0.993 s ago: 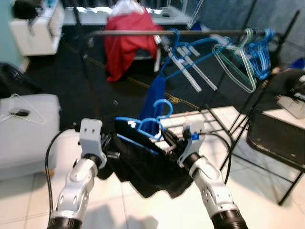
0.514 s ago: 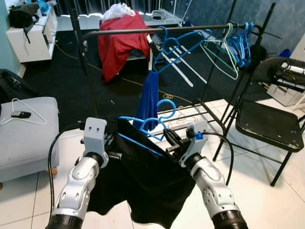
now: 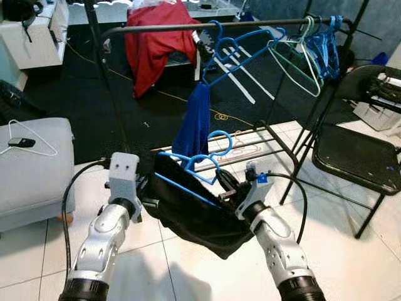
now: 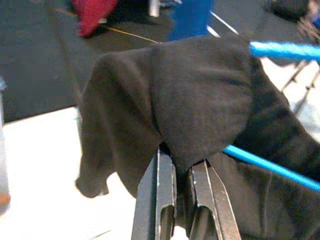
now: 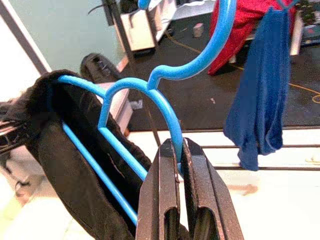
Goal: Hang hanger
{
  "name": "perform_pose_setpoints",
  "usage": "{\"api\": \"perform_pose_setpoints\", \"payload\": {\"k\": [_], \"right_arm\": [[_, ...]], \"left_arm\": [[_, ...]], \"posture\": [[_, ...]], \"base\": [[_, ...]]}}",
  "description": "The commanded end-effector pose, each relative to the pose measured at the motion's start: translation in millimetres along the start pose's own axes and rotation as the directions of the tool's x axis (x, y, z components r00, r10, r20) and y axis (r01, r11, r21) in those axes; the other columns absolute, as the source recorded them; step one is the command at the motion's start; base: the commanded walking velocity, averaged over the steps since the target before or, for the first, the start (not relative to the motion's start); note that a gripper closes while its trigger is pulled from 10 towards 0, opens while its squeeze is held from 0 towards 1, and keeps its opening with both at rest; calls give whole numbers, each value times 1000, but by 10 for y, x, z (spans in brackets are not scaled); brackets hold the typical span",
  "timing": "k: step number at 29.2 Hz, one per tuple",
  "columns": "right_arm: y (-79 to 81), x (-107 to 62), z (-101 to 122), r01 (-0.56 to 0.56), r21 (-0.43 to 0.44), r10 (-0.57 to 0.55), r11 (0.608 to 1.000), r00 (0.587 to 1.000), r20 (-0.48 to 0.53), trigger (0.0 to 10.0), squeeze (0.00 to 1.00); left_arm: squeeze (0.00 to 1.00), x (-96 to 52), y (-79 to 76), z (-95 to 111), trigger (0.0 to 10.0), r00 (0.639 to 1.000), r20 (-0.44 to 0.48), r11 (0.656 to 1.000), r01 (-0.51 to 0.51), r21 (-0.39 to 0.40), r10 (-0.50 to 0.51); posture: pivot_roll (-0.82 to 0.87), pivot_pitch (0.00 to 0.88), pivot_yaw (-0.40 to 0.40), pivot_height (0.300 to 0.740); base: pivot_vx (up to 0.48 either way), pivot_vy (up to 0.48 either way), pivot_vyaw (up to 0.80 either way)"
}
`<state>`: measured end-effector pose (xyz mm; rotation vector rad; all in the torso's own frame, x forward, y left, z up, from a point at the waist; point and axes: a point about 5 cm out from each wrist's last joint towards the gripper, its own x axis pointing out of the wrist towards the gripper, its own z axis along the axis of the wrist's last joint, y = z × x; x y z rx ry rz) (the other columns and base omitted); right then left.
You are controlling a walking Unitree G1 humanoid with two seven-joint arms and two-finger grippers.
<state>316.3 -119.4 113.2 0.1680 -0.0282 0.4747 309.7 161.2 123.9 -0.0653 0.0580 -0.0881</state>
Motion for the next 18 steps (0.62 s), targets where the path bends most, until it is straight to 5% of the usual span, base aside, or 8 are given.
{"api": "perform_pose_setpoints", "payload": {"k": [1, 6, 18], "right_arm": [[-105, 27, 67, 70, -17, -70, 997, 998, 5, 10000, 0], [-198, 74, 140, 160, 2, -160, 987, 987, -11, 10000, 0], [-147, 93, 159, 112, -22, -112, 994, 994, 3, 10000, 0]], "left_arm": [[0, -1, -14, -25, 10000, 1000, -16, 997, -23, -78, 22], [0, 5, -30, -9, 10000, 999, -18, 992, -32, -126, 30], [0, 18, -56, 5, 10000, 999, -32, 989, -43, -143, 38]], "posture": [[-59, 75, -40, 740], [-71, 82, -41, 740], [-48, 86, -60, 740]], "base": [[0, 0, 0], [0, 0, 0], [0, 0, 0]]}}
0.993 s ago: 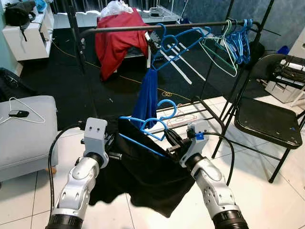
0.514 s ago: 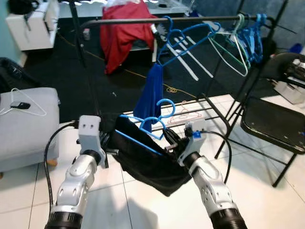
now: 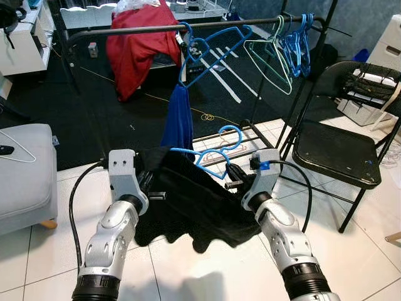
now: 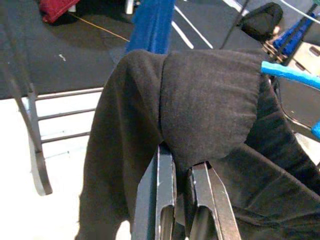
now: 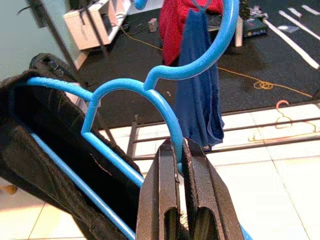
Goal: Hang hanger
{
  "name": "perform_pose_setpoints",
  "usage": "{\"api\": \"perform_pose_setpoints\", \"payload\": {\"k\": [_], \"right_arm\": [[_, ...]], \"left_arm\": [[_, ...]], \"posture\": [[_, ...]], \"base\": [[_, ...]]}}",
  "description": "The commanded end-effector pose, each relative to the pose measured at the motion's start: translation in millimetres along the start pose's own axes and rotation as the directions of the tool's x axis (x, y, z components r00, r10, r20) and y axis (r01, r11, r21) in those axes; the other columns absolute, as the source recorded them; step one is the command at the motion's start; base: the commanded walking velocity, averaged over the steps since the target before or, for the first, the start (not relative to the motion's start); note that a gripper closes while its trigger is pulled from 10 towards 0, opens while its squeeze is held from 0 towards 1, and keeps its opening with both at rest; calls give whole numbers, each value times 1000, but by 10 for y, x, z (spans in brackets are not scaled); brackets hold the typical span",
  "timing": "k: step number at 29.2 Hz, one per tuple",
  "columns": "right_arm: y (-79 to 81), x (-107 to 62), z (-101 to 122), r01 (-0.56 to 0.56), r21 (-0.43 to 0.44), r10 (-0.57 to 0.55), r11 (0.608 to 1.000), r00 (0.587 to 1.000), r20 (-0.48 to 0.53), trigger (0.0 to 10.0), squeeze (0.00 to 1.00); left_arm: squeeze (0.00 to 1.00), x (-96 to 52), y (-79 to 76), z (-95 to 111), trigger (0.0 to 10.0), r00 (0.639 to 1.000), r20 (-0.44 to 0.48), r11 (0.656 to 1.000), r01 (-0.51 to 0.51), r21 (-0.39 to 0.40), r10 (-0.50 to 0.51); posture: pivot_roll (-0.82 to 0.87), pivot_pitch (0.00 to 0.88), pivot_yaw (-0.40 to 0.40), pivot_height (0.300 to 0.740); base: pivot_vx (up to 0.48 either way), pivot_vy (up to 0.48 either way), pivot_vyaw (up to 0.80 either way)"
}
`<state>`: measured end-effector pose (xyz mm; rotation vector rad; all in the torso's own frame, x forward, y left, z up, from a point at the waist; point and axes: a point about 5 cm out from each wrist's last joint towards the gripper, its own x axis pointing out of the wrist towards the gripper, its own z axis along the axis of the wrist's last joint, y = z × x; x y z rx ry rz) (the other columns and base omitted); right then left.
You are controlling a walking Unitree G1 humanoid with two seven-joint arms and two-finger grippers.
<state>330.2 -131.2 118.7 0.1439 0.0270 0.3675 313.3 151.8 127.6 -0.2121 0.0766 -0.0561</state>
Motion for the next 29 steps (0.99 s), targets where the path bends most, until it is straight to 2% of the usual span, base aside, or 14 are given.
{"api": "perform_pose_setpoints", "payload": {"k": [1, 7, 10, 18, 29], "right_arm": [[28, 12, 61, -1, -8, 1, 1000, 999, 48, 10000, 0], [26, 15, 34, 6, -24, -5, 1000, 999, 42, 10000, 0], [16, 48, 16, -4, -75, 5, 997, 1000, 14, 10000, 0], [7, 81, 20, -33, -101, 30, 994, 999, -24, 10000, 0], [-25, 109, 107, -41, -139, 39, 989, 999, -19, 10000, 0]], "left_arm": [[0, -25, 31, -22, 10000, 1000, -22, 1000, -11, 7, 11], [0, -18, -3, -21, 10000, 999, -28, 1000, -14, 26, 15], [0, 24, -27, -9, 10000, 999, -24, 998, -34, 53, 35], [0, 40, -56, 20, 10000, 999, -7, 995, -43, 88, 44], [0, 60, -118, 38, 10000, 1000, -9, 993, -18, 113, 19]], "posture": [[-44, 85, -62, 740], [-36, 64, -80, 740], [-25, 38, -125, 740], [-15, 52, -157, 740], [-24, 56, -133, 740]], "base": [[0, 0, 0], [0, 0, 0], [0, 0, 0], [0, 0, 0], [0, 0, 0]]}}
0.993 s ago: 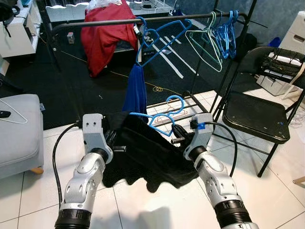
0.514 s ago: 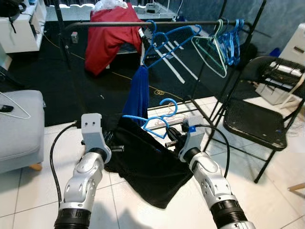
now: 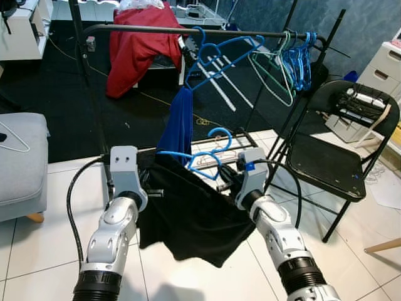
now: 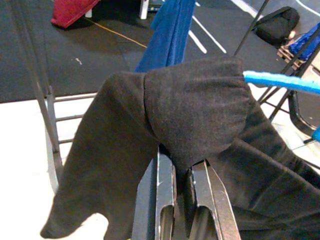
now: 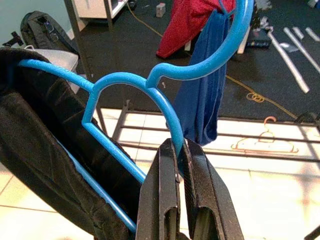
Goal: Hang hanger
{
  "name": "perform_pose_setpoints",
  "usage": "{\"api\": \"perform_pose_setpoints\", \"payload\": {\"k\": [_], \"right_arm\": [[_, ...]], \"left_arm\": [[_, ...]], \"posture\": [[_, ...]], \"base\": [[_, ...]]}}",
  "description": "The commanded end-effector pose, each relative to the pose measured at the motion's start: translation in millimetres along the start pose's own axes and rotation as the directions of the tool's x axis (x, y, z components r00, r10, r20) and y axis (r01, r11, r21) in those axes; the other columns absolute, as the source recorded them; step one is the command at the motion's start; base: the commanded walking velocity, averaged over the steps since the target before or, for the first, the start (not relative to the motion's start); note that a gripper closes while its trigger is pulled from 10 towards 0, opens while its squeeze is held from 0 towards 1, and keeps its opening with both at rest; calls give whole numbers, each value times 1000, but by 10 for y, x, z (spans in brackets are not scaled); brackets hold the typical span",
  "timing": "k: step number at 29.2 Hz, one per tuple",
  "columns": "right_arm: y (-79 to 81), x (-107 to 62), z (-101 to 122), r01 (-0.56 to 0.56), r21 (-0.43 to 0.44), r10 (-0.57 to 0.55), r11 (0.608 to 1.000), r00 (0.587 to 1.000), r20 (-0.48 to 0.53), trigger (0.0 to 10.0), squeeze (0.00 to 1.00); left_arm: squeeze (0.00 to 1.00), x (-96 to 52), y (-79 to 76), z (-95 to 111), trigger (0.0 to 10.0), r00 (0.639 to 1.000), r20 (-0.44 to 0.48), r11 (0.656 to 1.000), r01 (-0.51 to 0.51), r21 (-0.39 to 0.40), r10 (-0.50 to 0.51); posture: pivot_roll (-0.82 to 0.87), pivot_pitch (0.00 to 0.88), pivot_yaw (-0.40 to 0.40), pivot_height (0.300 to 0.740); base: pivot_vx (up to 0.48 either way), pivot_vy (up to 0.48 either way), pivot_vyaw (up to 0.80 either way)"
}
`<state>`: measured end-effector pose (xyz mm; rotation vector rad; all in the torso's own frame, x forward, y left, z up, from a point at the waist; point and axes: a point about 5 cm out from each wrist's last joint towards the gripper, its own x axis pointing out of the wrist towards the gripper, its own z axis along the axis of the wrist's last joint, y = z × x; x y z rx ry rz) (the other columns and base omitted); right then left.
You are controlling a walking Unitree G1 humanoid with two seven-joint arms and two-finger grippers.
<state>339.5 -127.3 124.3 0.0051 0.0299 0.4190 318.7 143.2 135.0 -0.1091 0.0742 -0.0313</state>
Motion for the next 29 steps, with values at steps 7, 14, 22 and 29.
{"api": "perform_pose_setpoints", "payload": {"k": [7, 14, 22, 29], "right_arm": [[-102, 7, 111, 29, -12, -28, 1000, 999, 41, 10000, 0], [2, -11, 76, 98, 106, -110, 990, 987, 119, 10000, 0], [239, -81, -61, -25, 70, 20, 997, 998, 67, 10000, 0], [181, -341, -289, -115, -51, 111, 992, 991, -72, 10000, 0]], "left_arm": [[0, 27, -12, 12, 10000, 1000, -12, 1000, 13, 20, -13], [0, 23, 83, 179, 10000, 1000, 0, 995, 16, 96, -16], [0, 101, 208, 126, 10000, 1000, -4, 991, -19, 129, 20], [0, 372, 225, 444, 10000, 997, 77, 980, -22, 197, 6]], "posture": [[-11, 44, -119, 740], [41, 64, -87, 740], [-36, 81, -70, 740], [-65, 74, -84, 740]], "base": [[0, 0, 0], [0, 0, 0], [0, 0, 0], [0, 0, 0]]}}
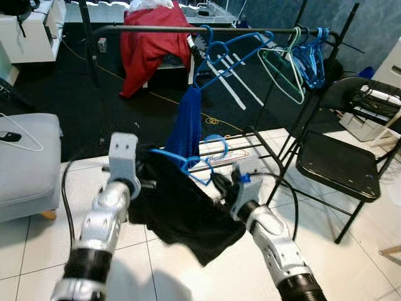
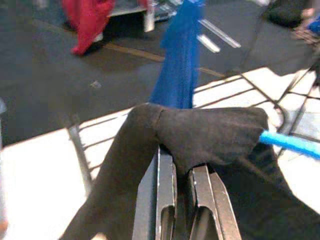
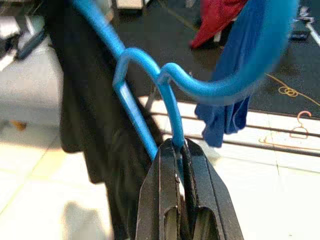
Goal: Hang hanger
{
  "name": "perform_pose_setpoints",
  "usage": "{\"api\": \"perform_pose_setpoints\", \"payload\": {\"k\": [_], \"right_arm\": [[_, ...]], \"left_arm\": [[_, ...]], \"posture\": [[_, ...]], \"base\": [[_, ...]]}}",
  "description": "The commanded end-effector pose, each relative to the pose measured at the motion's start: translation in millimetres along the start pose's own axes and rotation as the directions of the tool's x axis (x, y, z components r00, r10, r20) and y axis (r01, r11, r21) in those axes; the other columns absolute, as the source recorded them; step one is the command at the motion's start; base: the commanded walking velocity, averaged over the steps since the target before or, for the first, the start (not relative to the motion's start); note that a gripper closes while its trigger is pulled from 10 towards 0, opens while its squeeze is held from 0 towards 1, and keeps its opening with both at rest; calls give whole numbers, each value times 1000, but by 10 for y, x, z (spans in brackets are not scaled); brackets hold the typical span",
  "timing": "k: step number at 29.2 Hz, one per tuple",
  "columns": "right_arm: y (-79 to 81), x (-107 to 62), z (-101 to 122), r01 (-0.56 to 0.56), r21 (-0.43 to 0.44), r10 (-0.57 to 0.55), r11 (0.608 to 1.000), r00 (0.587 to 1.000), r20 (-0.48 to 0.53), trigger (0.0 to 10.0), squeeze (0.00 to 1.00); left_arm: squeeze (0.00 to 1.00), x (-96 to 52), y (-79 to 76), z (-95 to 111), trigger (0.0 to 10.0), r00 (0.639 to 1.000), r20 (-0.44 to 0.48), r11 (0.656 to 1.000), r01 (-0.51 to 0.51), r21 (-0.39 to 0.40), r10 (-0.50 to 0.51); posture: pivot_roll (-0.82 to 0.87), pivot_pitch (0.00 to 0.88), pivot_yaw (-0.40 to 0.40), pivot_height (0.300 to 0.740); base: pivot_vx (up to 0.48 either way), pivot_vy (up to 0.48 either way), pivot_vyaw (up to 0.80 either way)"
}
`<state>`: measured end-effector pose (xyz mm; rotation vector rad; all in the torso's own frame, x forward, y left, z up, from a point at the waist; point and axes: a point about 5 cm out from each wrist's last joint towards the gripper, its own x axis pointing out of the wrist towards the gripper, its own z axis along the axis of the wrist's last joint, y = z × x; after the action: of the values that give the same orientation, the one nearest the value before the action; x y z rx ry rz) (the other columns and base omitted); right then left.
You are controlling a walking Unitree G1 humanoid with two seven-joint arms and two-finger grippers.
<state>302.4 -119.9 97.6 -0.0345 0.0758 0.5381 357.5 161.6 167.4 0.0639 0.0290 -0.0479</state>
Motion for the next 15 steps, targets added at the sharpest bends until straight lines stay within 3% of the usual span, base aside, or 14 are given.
{"api": "perform_pose_setpoints", "payload": {"k": [1, 4, 9, 15], "right_arm": [[-29, -43, -14, 5, -24, -5, 1000, 1000, -18, 10000, 0], [-56, -212, -121, -5, -97, 0, 995, 999, -48, 10000, 0], [-27, -289, -164, -20, -161, 12, 987, 999, -46, 10000, 0], [-9, -375, -230, -21, -126, 10, 992, 996, -86, 10000, 0]], "left_arm": [[0, 18, 79, 60, 10000, 999, 32, 999, -29, 25, 29], [0, 139, 214, 292, 10000, 995, 79, 997, -66, 48, 63], [0, 182, 248, 394, 10000, 994, 98, 995, -64, 73, 56], [0, 237, 243, 496, 10000, 992, 123, 994, -50, 93, 38]], "posture": [[-65, 74, -84, 740], [-60, 82, -70, 740], [-67, 88, -62, 740], [-79, 98, -65, 740]], "base": [[0, 0, 0], [0, 0, 0], [0, 0, 0], [0, 0, 0]]}}
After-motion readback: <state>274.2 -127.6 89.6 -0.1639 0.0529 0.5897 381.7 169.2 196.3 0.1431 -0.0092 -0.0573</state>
